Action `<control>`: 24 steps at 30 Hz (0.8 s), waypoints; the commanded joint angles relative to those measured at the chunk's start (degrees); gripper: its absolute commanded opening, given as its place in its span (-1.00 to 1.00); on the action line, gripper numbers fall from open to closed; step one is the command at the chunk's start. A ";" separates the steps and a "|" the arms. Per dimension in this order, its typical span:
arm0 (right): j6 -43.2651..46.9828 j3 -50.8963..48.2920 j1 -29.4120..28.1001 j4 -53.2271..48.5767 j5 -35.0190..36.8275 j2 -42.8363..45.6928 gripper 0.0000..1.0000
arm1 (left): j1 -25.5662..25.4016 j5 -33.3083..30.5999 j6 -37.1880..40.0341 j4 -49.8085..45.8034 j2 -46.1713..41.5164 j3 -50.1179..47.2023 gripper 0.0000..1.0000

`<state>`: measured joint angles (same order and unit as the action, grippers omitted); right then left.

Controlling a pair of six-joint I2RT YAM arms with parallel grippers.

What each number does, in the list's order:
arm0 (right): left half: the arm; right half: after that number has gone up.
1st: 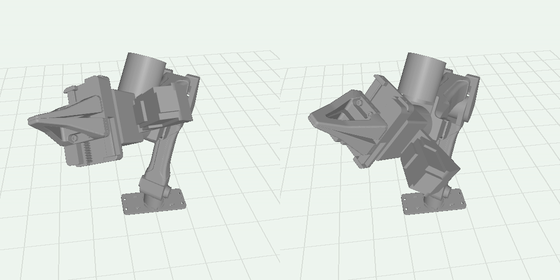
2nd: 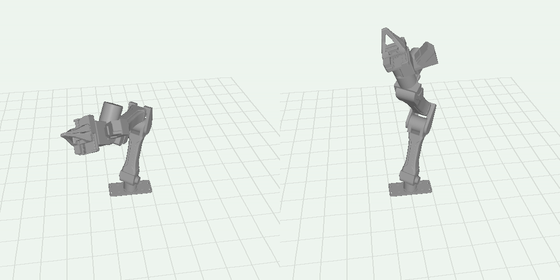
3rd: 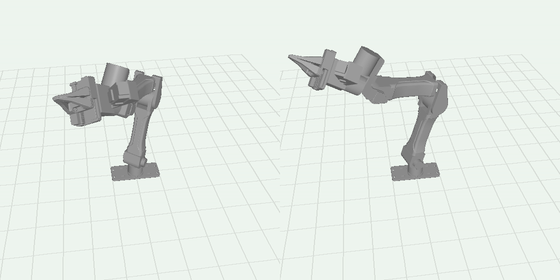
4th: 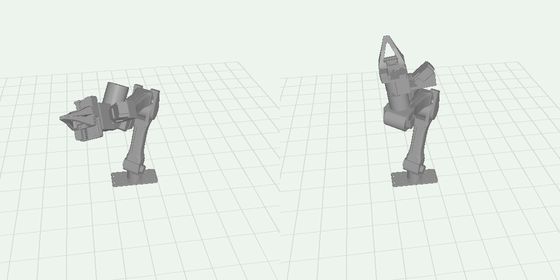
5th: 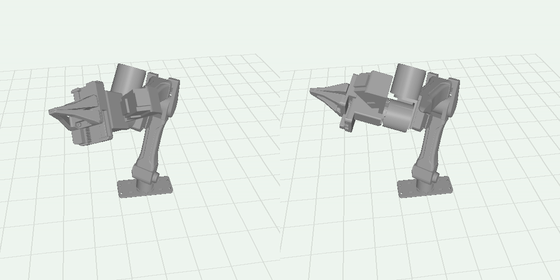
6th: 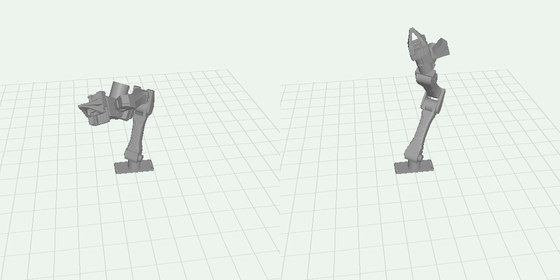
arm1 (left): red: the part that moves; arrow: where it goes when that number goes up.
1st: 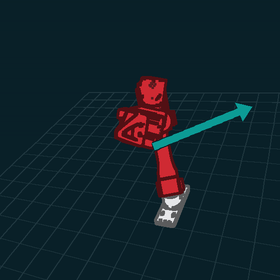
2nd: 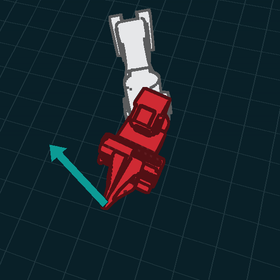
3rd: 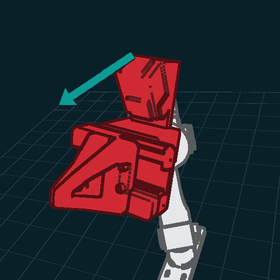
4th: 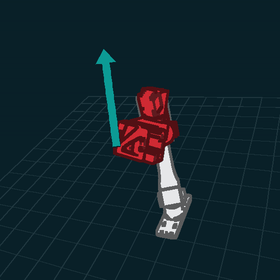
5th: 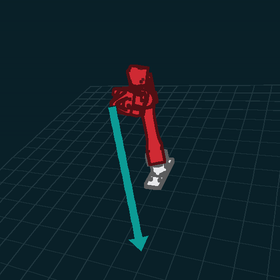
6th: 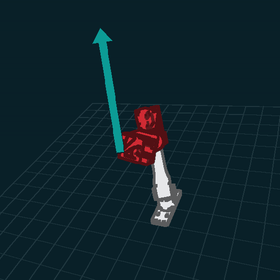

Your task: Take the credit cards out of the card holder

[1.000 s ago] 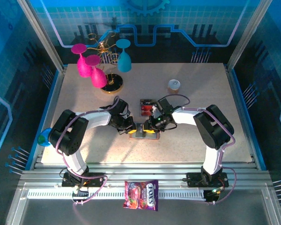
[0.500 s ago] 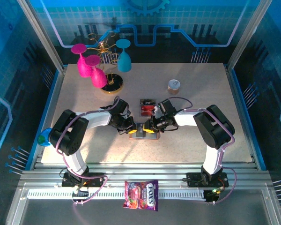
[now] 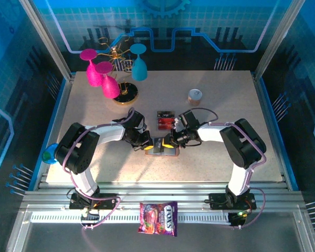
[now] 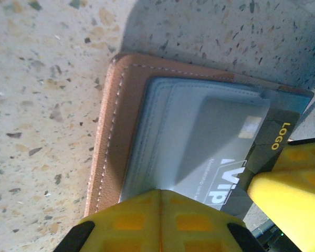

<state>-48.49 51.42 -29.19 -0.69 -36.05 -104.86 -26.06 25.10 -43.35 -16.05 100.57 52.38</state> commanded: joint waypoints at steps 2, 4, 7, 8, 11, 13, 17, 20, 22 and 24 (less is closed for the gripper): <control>3.64 -0.01 1.65 -5.75 1.63 2.12 -0.78 | -0.48 -1.56 0.81 -3.26 1.58 0.62 -0.85; 4.65 0.06 2.20 -7.57 2.27 2.73 -0.78 | -0.48 -1.53 0.81 -3.20 1.63 0.62 -0.84; 6.21 0.22 2.79 -9.94 3.21 3.51 -0.78 | -0.48 -1.46 0.81 -3.27 1.56 0.70 -0.84; 6.73 0.34 2.95 -10.79 3.55 3.76 -0.78 | -0.45 -1.46 0.74 -3.27 1.49 0.71 -0.84; 8.16 0.92 3.27 -13.24 4.53 4.41 -0.78 | -0.47 -1.46 0.73 -3.09 1.53 0.70 -0.84; 9.03 1.36 3.34 -14.86 5.22 4.80 -0.79 | -0.48 -1.42 0.63 -2.99 1.53 0.71 -0.84; 10.19 2.00 3.41 -17.30 6.64 5.69 -0.79 | -0.48 -1.37 0.61 -3.08 1.46 0.71 -0.84; 10.70 2.54 3.39 -18.61 7.56 6.29 -0.79 | -0.47 -1.38 0.65 -3.02 1.46 0.73 -0.84; 10.77 2.67 3.35 -18.93 7.85 6.53 -0.79 | -0.48 -1.37 0.58 -2.91 1.46 0.62 -0.84; 10.65 2.85 3.32 -18.99 7.76 6.52 -0.79 | -0.48 -1.38 0.54 -2.85 1.36 0.62 -0.84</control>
<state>-38.94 53.12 -26.55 -16.49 -29.95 -99.53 -26.11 25.10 -43.35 -16.08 100.57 52.38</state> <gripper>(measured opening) 0.107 0.080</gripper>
